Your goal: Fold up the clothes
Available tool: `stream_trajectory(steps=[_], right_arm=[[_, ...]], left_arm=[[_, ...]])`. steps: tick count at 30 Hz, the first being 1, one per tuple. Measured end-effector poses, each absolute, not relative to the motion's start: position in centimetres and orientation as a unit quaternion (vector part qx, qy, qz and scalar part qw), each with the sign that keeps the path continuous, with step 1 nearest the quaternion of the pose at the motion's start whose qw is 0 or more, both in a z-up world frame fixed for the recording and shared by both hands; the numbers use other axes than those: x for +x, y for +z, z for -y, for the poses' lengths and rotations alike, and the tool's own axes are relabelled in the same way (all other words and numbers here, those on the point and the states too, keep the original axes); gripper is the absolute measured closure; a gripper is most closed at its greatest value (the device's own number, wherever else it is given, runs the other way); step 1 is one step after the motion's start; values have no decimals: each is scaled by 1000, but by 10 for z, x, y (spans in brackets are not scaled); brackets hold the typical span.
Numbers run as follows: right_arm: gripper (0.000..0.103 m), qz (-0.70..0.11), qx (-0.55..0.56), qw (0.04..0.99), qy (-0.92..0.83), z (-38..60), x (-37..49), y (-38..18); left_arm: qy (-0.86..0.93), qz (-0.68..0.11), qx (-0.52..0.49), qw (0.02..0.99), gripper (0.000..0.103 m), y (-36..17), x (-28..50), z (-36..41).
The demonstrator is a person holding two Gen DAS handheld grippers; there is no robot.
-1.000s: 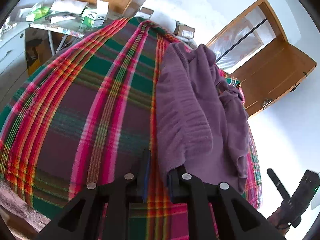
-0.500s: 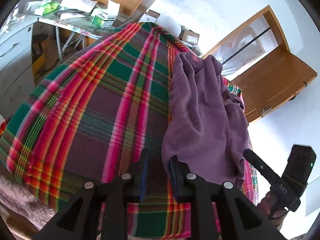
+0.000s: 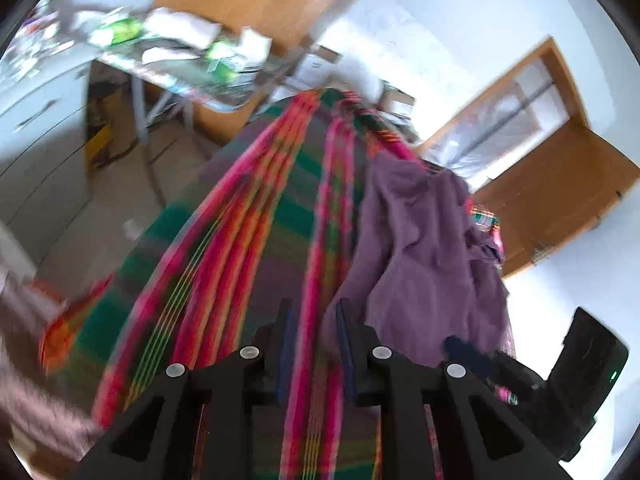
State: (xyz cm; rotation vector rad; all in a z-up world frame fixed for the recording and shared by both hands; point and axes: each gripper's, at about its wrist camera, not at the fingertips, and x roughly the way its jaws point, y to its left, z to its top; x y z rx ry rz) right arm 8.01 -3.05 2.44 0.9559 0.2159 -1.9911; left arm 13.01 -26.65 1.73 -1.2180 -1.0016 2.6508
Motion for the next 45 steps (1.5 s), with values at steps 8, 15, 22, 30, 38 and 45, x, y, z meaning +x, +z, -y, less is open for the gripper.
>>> stream_trajectory(steps=[8,15,22,30,38,45], right_arm=[[59,-135,386,462,-787,70,91,8],[59,-171,392,456,-780,86,93,-10],[67,-195,373,444,-791,88,97,-13],[71,-189,374,444,-792,84,90,-15],[97,-185,366,441,-798,80,88,-15],[97,-186,362,449,-796,79,89,-12]], left_arm=[[860,291,-413,71,77,27,70,266],[839,283,-447,124,76,23,24,250],[820,269,-480,157,76,22,-20,231],[801,239,-525,158,78,6,-48,213],[820,248,-502,123,98,9,-40,231],[817,259,-505,99,94,-2,-38,239]])
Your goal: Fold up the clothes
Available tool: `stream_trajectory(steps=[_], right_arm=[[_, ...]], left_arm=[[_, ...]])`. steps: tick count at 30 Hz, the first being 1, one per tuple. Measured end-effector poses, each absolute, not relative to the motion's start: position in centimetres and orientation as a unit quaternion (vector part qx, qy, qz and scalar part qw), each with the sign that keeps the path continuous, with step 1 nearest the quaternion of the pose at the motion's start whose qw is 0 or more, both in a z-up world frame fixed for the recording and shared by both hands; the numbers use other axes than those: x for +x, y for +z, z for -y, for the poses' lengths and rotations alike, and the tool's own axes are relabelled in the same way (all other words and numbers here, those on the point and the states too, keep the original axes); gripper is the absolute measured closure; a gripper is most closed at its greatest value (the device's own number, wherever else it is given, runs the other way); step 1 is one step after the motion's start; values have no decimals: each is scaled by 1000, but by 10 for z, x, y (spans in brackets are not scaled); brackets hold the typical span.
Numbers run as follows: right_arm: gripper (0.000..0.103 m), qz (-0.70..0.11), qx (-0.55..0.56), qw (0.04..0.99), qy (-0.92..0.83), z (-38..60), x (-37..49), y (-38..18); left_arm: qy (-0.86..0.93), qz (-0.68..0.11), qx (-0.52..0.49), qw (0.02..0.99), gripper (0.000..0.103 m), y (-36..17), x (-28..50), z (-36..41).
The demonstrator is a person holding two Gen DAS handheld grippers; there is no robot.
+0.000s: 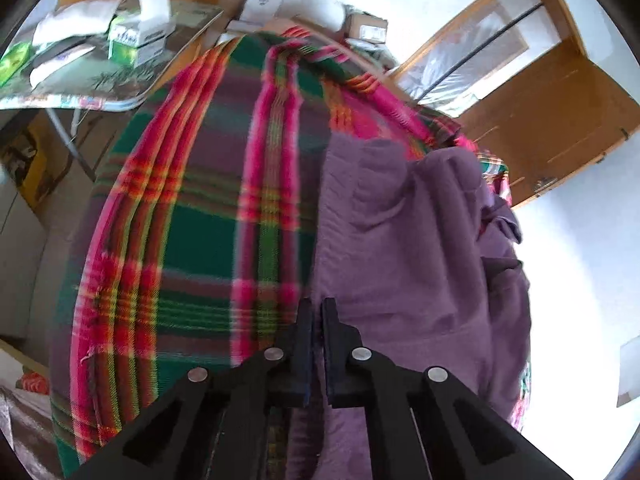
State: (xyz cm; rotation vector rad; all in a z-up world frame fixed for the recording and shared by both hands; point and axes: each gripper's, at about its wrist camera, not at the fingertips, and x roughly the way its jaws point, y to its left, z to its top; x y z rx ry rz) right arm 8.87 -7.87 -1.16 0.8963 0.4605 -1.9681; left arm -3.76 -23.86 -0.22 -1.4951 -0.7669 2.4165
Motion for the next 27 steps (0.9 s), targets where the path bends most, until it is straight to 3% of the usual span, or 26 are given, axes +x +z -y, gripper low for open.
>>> stream_trajectory(steps=[2,4,11,23,27], right_arm=[[97,-185,364,447,-795,79,86,-12],[98,-185,362,448,-796,79,86,-12],[98,-181,360,450,-797,77,98,-10],[98,-159,374,453,-793,73,91,-9],[98,-155,377,453,-793,72,88,-10]], left_arm=[[816,260,-507,97,92,-2,-37,240],[816,256,-510,94,81,1,-37,240],[805,284,-510,104,63,4,-49,251],[783,303,-521,154,62,-1,-111,236],[762,347,-519,173,62,-8,-131,242]])
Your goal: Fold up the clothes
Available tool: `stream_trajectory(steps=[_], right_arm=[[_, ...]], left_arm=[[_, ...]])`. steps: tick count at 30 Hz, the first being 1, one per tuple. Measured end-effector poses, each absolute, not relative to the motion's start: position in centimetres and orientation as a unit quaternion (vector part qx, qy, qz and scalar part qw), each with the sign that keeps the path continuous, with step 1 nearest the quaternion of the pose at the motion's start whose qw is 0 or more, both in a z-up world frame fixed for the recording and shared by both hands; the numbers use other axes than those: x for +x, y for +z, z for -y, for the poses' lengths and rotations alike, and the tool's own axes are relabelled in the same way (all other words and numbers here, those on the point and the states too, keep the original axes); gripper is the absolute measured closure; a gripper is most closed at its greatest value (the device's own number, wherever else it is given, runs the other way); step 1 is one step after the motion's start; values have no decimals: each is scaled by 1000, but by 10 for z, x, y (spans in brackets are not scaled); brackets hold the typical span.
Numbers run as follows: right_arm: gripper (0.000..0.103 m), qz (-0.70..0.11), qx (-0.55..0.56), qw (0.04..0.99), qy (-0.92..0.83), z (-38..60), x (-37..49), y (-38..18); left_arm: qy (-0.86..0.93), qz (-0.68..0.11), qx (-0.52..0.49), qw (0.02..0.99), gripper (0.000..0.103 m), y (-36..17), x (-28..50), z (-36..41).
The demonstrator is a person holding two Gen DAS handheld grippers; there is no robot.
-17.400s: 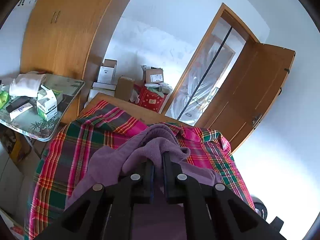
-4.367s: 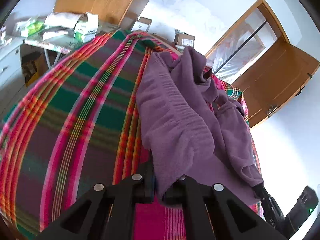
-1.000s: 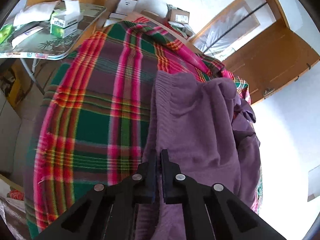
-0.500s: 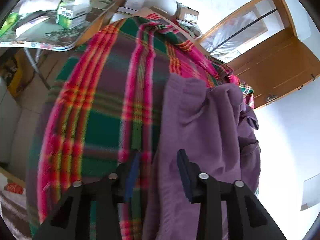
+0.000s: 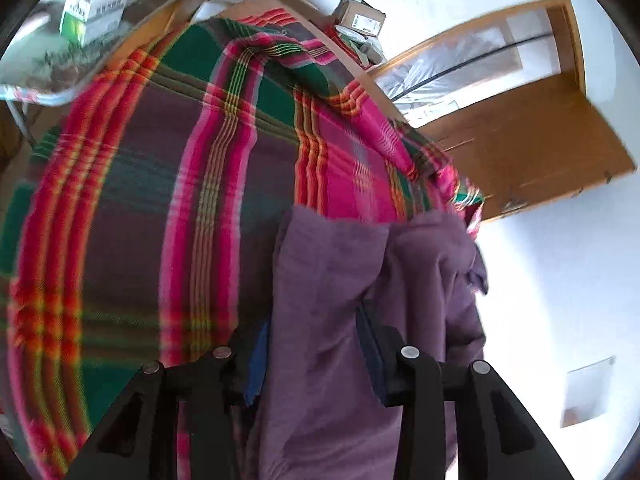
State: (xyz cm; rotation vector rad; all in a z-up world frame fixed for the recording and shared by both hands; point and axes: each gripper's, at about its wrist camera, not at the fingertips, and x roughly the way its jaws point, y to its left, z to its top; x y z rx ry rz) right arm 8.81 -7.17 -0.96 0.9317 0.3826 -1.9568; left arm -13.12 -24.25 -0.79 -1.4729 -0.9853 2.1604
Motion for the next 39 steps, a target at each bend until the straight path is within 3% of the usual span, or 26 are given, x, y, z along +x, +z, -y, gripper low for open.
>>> stream_trajectory(steps=[2,5,7,9,25,39], right_arm=[[98,-153,380,453,-792,70,84,-11],[98,-152,381,452,-792,70,82,-11],[98,-153,380,452,-793,70,83,-11],[98,-154,378,451,-793,69,84,-11],[98,-173,333,474,-796,84,100,13],[98,-189,329,515,-768,118,102,10]], left_arm=[[754,354,-521,187,62,-10,-138,243],[752,355,-527,176,74,-12,-140,245],[757,345,-531,161,91,-13,-137,246],[753,361,-527,160,93,-17,-135,250],[791,385,-467,91,95,10,-97,308],[787,400,-468,39,95,-8,-89,344]])
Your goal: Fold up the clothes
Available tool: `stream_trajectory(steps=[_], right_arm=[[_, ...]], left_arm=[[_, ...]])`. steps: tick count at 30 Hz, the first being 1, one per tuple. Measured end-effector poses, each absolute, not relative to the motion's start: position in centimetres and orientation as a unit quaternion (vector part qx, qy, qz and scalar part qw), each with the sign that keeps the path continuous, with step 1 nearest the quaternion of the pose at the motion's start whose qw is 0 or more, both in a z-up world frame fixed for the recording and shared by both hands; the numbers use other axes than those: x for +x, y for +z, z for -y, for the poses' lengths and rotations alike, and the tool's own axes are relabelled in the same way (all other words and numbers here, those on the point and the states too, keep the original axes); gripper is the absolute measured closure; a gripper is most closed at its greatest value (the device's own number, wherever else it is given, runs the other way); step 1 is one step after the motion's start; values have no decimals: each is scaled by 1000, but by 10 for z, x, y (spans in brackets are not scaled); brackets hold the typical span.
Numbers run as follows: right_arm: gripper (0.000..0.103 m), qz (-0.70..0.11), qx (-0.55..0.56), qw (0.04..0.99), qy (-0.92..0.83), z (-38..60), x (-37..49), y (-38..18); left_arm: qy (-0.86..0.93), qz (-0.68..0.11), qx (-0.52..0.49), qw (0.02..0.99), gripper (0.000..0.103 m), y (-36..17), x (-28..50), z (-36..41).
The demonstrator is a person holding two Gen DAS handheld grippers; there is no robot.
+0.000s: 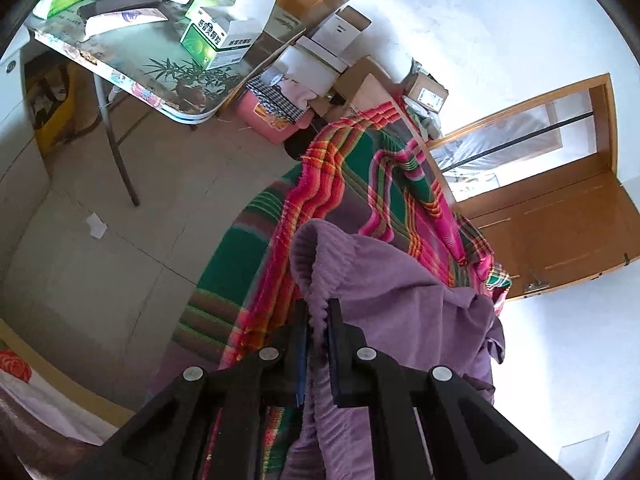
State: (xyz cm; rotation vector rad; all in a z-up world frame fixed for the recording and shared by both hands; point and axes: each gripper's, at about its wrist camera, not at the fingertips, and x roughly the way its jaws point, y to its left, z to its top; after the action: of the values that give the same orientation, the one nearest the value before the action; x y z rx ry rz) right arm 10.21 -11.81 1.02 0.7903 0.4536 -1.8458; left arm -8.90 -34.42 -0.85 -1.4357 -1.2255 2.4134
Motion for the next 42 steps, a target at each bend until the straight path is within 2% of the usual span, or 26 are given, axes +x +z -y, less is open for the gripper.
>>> stream_trajectory(steps=[11,16,24,31,42], right_arm=[[94,-167,363,505,-765,115,88,7],[80,-130,365,499,-775,92,81,21],[79,-63,358,469,-805,33,69,46],[79,22,341,386,-857,-71,45,66],[79,144,344,207,-904,-222,1,61]], left_arm=[[784,403,-471,22,93,-13,-86,343],[790,392,-471,13,89,0,-62,335],[825,368,-428,-11,82,33,6,323],[851,335,-404,-4,76,52,57,281],[842,251,-460,130,72,36,74,148]])
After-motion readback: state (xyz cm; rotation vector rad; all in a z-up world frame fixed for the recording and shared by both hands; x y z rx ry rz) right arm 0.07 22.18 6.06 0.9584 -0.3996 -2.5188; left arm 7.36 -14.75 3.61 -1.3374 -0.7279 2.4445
